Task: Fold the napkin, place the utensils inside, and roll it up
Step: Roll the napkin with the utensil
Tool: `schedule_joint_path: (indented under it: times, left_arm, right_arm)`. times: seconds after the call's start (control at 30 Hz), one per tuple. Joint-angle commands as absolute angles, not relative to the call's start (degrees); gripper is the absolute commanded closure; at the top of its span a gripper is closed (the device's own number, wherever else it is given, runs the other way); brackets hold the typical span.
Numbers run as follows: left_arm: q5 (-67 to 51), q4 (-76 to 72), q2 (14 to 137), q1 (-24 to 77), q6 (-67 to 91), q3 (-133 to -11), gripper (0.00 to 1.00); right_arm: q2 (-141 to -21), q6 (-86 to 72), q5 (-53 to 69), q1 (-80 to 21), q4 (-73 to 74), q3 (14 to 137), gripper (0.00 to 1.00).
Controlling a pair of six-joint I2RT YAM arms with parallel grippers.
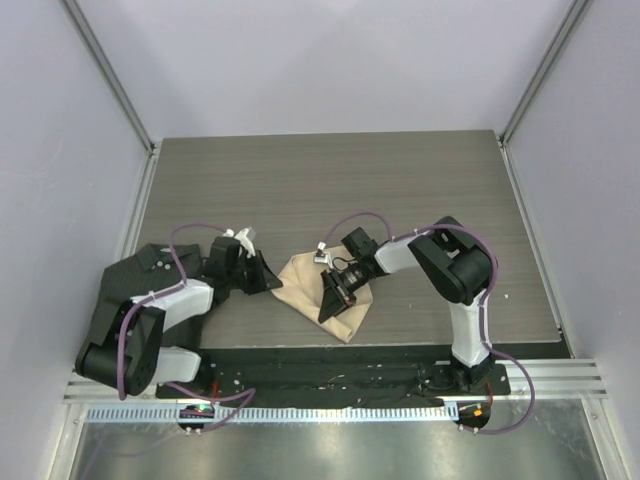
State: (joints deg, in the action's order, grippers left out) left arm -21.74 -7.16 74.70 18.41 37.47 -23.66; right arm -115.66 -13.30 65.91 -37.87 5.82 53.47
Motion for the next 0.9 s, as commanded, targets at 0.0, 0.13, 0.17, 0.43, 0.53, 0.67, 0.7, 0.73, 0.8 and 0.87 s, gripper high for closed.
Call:
schedule_joint_path:
  times: [0.0, 0.13, 0.17, 0.43, 0.53, 0.67, 0.7, 0.73, 0.8, 0.87]
  left_arm:
    - [-22.33, -8.18, 76.9, 18.54, 36.83, -25.4, 0.97]
    - [-21.1, -3.61, 77.61, 18.54, 36.3, -27.24, 1.0]
    - [-21.01, -2.21, 77.96, 18.54, 36.21, -27.86, 1.0]
    - [-21.71, 4.04, 80.94, 18.54, 36.74, -31.2, 1.0]
    - [-21.88, 5.62, 81.56, 18.63, 36.83, -31.99, 1.0]
    - [-21.45, 6.77, 81.82, 18.63, 36.91, -32.7, 1.0]
    - [-21.36, 6.85, 81.91, 18.63, 36.91, -32.78, 1.0]
    - [-21.44, 6.94, 82.09, 18.63, 36.91, -32.78, 1.0]
    - [-21.71, 6.94, 82.26, 18.63, 36.91, -32.87, 1.0]
    - [-21.8, 6.94, 82.44, 18.63, 36.91, -32.96, 1.0]
  right_arm:
    - [-115.76, -12.39, 54.23, -38.23, 8.26, 53.35, 0.73]
    - [-108.75, -13.88, 49.15, -38.23, 11.85, 53.35, 0.56]
    - [-107.07, -13.8, 45.91, -38.49, 12.91, 53.26, 0.53]
    - [-89.4, -14.24, 22.09, -44.37, 18.53, 49.66, 0.31]
    - [-84.74, -15.55, 10.69, -51.05, 20.38, 48.96, 0.29]
    - [-82.0, -19.5, 1.68, -56.94, 21.79, 48.52, 0.29]
    - [-82.09, -20.64, 0.54, -58.08, 22.32, 48.52, 0.29]
    - [-82.26, -21.09, -3.39, -59.92, 23.11, 48.52, 0.29]
    - [-82.44, -21.44, -5.09, -61.69, 23.47, 48.34, 0.29]
    - [-83.32, -21.97, -5.36, -62.84, 23.73, 48.25, 0.28]
